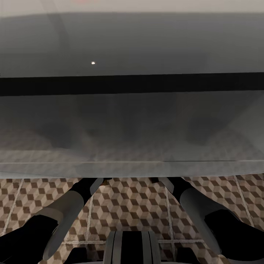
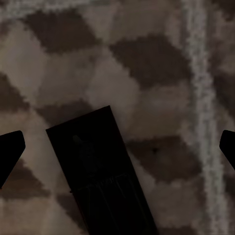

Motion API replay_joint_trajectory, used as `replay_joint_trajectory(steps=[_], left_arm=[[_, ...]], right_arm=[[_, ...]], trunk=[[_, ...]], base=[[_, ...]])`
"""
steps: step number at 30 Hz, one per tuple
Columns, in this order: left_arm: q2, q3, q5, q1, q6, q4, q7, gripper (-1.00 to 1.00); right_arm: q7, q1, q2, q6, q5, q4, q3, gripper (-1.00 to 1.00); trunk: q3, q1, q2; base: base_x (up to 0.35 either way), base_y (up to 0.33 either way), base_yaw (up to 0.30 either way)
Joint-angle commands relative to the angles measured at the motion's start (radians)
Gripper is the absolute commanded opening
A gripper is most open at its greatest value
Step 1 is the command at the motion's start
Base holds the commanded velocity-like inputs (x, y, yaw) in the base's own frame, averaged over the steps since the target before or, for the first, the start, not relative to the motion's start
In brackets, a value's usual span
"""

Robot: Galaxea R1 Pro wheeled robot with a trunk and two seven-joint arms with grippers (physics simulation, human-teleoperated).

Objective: Take the four mousetraps from the cabinet in the bathroom and place them on the bathroom floor. Make sure all four end up on the same floor surface, and ensure that at least two of them are either under or directly next to the same bathroom sink.

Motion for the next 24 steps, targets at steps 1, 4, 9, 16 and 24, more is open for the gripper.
replay_joint_trajectory(steps=[1,4,9,16,24], left_arm=[[0.000,-0.011,0.000,-0.070,0.004,-0.005,0.009,-1.00],[0.000,-0.011,0.000,-0.070,0.005,-0.006,0.009,-1.00],[0.002,-0.011,0.000,-0.071,0.006,-0.007,0.008,-1.00],[0.003,-0.012,-0.003,-0.071,0.005,-0.007,0.003,1.00],[0.004,-0.012,-0.003,-0.071,0.005,-0.008,0.001,1.00]], right_arm=[[-0.008,-0.004,-0.001,0.005,-0.005,-0.003,0.010,1.00],[-0.008,-0.004,-0.001,0.005,-0.005,-0.002,0.010,1.00],[-0.008,-0.004,0.000,0.004,-0.005,-0.002,0.010,1.00],[-0.008,-0.004,0.000,0.004,-0.005,-0.002,0.010,1.00],[-0.008,-0.004,-0.001,0.005,-0.005,-0.002,0.009,1.00]], trunk=[[0.000,0.000,0.000],[0.000,0.000,0.000],[0.000,0.000,0.000],[0.000,0.000,0.000],[0.000,0.000,0.000]], base=[[0.000,0.000,0.000],[0.000,0.000,0.000],[0.000,0.000,0.000],[0.000,0.000,0.000],[0.000,0.000,0.000]])
